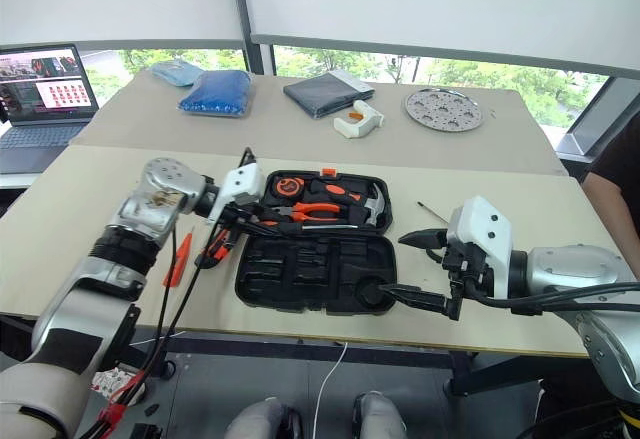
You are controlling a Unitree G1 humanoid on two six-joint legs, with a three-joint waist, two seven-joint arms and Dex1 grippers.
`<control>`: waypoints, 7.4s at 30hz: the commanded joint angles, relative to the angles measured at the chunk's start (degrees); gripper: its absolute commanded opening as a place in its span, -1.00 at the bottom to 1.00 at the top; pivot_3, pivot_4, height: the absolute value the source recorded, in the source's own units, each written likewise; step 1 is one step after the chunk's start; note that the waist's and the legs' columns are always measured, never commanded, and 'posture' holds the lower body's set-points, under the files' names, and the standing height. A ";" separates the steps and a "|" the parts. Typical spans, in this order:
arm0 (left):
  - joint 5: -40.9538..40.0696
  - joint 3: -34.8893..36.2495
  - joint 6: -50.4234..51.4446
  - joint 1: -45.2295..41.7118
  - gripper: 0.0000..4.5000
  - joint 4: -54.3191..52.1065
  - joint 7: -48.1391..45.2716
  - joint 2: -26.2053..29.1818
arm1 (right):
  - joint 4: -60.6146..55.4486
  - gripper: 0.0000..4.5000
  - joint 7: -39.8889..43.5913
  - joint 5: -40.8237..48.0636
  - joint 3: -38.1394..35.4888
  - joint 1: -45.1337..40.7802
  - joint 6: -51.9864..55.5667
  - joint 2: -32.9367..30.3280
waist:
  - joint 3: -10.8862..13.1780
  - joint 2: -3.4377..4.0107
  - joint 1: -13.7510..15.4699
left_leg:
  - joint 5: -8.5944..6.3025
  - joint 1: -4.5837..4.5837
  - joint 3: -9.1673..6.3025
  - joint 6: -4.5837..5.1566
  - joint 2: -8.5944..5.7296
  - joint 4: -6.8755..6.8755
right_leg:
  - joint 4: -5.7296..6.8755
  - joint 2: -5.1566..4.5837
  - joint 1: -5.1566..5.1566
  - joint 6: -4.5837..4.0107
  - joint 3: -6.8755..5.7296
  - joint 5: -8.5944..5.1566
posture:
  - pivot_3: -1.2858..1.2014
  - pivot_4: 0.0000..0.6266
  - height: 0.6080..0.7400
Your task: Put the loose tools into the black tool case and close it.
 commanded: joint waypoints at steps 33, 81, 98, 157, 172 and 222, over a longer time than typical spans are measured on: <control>7.44 -3.81 -10.41 -5.44 0.50 9.71 1.02 -4.28 | -3.46 1.00 -5.28 2.11 -3.76 0.31 -1.13 3.73 | 0.01 -0.02 0.33 | -0.07 -0.03 -0.04 0.16 -0.02 0.10 | -0.03 -0.06 0.06 -0.08 0.01 0.18 | 0.03 -0.52 0.67; -5.53 7.40 5.46 -6.88 -0.52 -0.20 -7.02 -3.48 | 0.45 1.00 -11.42 -0.87 -12.09 10.62 0.88 3.98 | -0.07 0.06 0.23 | -0.38 -0.41 -0.05 0.70 0.02 0.91 | 0.05 -0.11 -0.01 0.40 0.06 0.35 | 0.03 -0.52 0.67; -18.73 10.94 22.27 6.71 0.98 -33.44 -4.53 3.80 | 48.33 1.00 -8.53 -29.19 15.32 -20.37 -2.65 0.43 | -0.04 0.49 -1.27 | -0.27 -0.03 0.10 0.49 -0.02 0.82 | 0.14 -0.11 0.16 0.48 0.29 0.22 | 0.03 -0.52 0.67; -21.45 11.69 21.47 15.46 1.00 -37.46 -2.16 19.22 | 33.77 0.36 17.33 -37.21 33.31 -41.32 -3.32 20.61 | 0.30 1.01 -1.47 | 0.02 -0.19 0.35 -0.02 -0.05 0.56 | 0.97 -0.04 -0.53 -0.01 0.27 -0.05 | 0.03 -0.52 0.67; -20.90 11.35 20.88 13.37 1.00 -35.63 -2.01 18.52 | 37.01 -0.99 14.65 -40.68 39.38 -37.06 -6.61 22.67 | 0.27 0.96 -1.55 | 0.02 -0.15 0.38 -0.02 -0.06 0.51 | 0.97 -0.02 -0.52 -0.01 0.27 -0.06 | 0.03 -0.52 0.67; -18.77 9.93 17.12 12.75 1.00 -33.09 -2.86 17.70 | 34.49 -0.99 9.39 -34.00 36.05 -37.92 1.22 23.84 | 0.23 0.87 -1.50 | 0.05 -0.12 0.39 -0.06 -0.05 0.46 | 0.97 -0.02 -0.52 -0.09 0.28 -0.06 | 0.03 -0.52 0.67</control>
